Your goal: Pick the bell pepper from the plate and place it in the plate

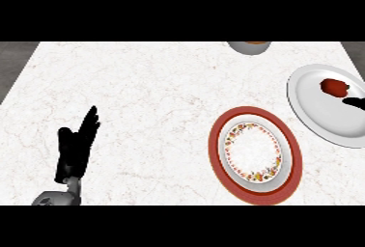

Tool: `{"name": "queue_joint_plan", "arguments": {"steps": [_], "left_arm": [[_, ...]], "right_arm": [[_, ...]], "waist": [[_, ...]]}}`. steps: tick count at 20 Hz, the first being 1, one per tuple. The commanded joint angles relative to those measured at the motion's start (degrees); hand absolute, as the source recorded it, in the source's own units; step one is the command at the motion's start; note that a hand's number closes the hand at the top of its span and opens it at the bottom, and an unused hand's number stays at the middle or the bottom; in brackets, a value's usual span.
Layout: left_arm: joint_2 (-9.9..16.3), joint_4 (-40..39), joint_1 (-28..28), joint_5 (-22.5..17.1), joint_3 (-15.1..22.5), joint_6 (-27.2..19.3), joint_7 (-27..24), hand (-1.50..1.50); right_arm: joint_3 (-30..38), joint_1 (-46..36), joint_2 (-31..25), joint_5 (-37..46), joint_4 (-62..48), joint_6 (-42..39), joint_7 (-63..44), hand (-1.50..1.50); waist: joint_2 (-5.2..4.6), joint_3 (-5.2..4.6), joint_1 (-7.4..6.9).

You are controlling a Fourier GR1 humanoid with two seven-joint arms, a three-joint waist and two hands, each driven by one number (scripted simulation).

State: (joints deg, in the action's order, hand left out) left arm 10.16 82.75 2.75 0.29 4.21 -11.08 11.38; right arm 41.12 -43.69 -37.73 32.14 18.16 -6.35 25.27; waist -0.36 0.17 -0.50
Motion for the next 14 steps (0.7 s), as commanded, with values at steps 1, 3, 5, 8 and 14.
{"name": "queue_joint_plan", "arguments": {"steps": [1,3,5,8,14], "left_arm": [[-0.6,4.3,-2.8,0.5,1.8,0.1,2.0,0.00],[-0.8,1.3,0.5,0.7,0.6,-0.2,0.9,0.00],[-2.3,0.3,-2.4,2.3,1.4,-1.4,-2.1,0.00],[-0.7,2.8,-3.4,0.7,0.4,0.7,-0.3,0.00],[-0.9,0.1,-0.1,0.8,-0.9,1.6,-0.4,0.00]], "right_arm": [[4.9,1.1,-1.9,-6.3,-1.5,-5.3,2.4,-1.50],[5.4,3.2,-3.9,-7.3,-3.4,-7.9,5.2,-1.50],[4.3,4.9,-2.6,-8.4,-1.7,-9.5,6.0,-1.50],[4.1,5.0,-3.9,-8.5,-4.4,-10.0,9.8,-1.50],[2.2,4.9,-1.5,-9.3,-4.5,-8.2,13.1,-1.50]], "waist": [[0.20,-0.02,-0.42],[-0.13,0.00,-0.51],[0.18,-0.10,-0.02],[-0.25,0.02,-1.12],[-0.23,-0.02,-0.89]]}}
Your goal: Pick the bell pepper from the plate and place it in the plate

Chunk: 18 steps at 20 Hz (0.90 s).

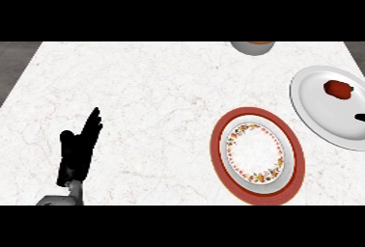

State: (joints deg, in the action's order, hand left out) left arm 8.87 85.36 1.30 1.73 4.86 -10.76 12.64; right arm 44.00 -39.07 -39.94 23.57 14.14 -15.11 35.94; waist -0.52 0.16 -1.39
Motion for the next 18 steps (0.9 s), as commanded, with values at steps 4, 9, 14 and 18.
{"name": "queue_joint_plan", "arguments": {"steps": [4,9,14,18], "left_arm": [[-0.3,-1.6,1.3,0.1,-0.8,1.5,0.2,0.00],[-0.2,2.0,0.9,0.7,-0.1,1.4,3.0,0.00],[0.7,-1.1,3.3,0.0,-3.0,2.1,1.9,0.00],[-2.7,-3.3,2.5,2.0,-1.0,-0.2,-0.8,0.00]], "right_arm": [[-2.6,0.1,-0.3,-0.6,-0.3,1.4,1.3,-1.50],[-2.9,0.0,-0.5,-0.5,-2.1,6.1,-0.5,-1.50],[-4.8,2.6,2.1,-0.5,-2.0,9.1,1.5,-1.50],[-3.7,4.2,-1.9,-1.4,-3.1,7.8,2.8,-1.50]], "waist": [[0.02,-0.03,0.06],[-0.13,0.04,-0.47],[-0.06,0.00,-0.04],[-0.32,0.08,-0.23]]}}
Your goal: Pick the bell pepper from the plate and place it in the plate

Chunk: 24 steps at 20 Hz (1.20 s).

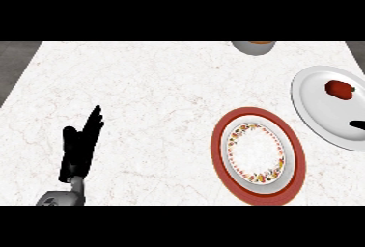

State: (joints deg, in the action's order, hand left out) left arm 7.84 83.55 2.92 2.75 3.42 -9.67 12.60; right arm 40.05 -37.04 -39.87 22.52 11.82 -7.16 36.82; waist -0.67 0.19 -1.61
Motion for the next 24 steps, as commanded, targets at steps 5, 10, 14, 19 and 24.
{"name": "queue_joint_plan", "arguments": {"steps": [5,10,14,19,24], "left_arm": [[-0.6,-1.2,1.3,0.4,-0.5,0.1,0.2,0.00],[-2.3,2.0,-2.9,2.6,2.2,-1.2,-0.9,0.00],[-0.8,1.6,1.7,1.0,-0.3,0.1,1.8,0.00],[-1.6,0.4,-1.0,1.2,0.3,0.5,-1.0,0.00],[-2.3,2.1,2.4,1.9,0.4,-1.0,3.5,0.00]], "right_arm": [[-0.9,2.1,-1.9,-0.2,-1.8,2.1,0.2,-1.50],[-0.6,2.6,-3.9,-1.5,-1.5,2.0,-0.6,-1.50],[-0.6,5.1,-6.2,-1.6,-2.1,0.1,0.7,-1.50],[1.0,5.0,-6.0,-3.2,-2.8,2.9,0.7,-1.50],[2.5,8.0,-5.7,-5.1,-2.4,4.7,3.9,-1.50]], "waist": [[-0.20,0.07,-0.26],[0.01,0.05,-0.21],[-0.06,0.08,0.00],[-0.27,0.16,-0.55],[-0.08,0.15,0.00]]}}
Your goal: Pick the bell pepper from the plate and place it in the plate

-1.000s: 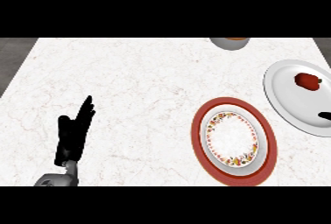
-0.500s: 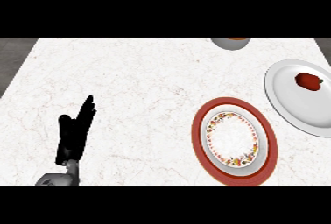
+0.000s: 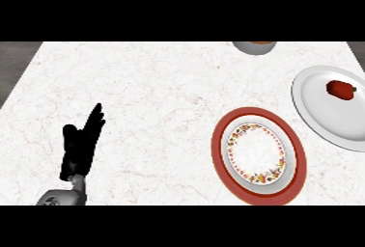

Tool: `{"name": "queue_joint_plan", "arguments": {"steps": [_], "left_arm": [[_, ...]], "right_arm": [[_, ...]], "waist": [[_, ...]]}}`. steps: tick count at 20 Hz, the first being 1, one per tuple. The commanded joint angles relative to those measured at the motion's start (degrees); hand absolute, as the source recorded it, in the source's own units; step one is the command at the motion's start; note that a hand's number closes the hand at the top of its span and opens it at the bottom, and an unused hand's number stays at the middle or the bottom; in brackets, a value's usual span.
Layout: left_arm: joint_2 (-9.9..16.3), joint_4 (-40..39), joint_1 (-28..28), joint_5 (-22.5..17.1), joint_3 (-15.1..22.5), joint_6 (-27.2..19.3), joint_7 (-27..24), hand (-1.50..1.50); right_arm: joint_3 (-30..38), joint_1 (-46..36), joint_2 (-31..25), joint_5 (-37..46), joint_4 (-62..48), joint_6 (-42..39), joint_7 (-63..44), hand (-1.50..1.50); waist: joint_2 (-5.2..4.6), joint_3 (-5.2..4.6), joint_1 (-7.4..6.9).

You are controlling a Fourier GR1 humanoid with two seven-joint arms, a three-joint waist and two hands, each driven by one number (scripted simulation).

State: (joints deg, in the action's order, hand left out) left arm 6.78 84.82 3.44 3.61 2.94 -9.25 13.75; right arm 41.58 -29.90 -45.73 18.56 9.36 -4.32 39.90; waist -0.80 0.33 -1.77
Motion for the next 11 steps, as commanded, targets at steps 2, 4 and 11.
{"name": "queue_joint_plan", "arguments": {"steps": [2,4,11], "left_arm": [[0.4,-0.9,-1.5,-0.1,-0.3,1.0,-2.8,0.00],[-0.3,1.2,-1.5,0.8,0.9,0.1,0.0,0.00],[1.1,-2.0,-0.5,-0.7,-1.4,2.0,-3.2,0.00]], "right_arm": [[1.1,1.4,-2.1,-1.1,-1.1,1.9,-2.4,-1.50],[1.8,2.2,-2.1,-1.8,-0.8,2.4,-0.6,-1.50],[0.9,3.4,-3.1,-1.0,-0.8,2.2,-0.4,-1.50]], "waist": [[-0.04,0.01,-0.23],[-0.15,0.14,-0.52],[-0.29,0.14,-0.57]]}}
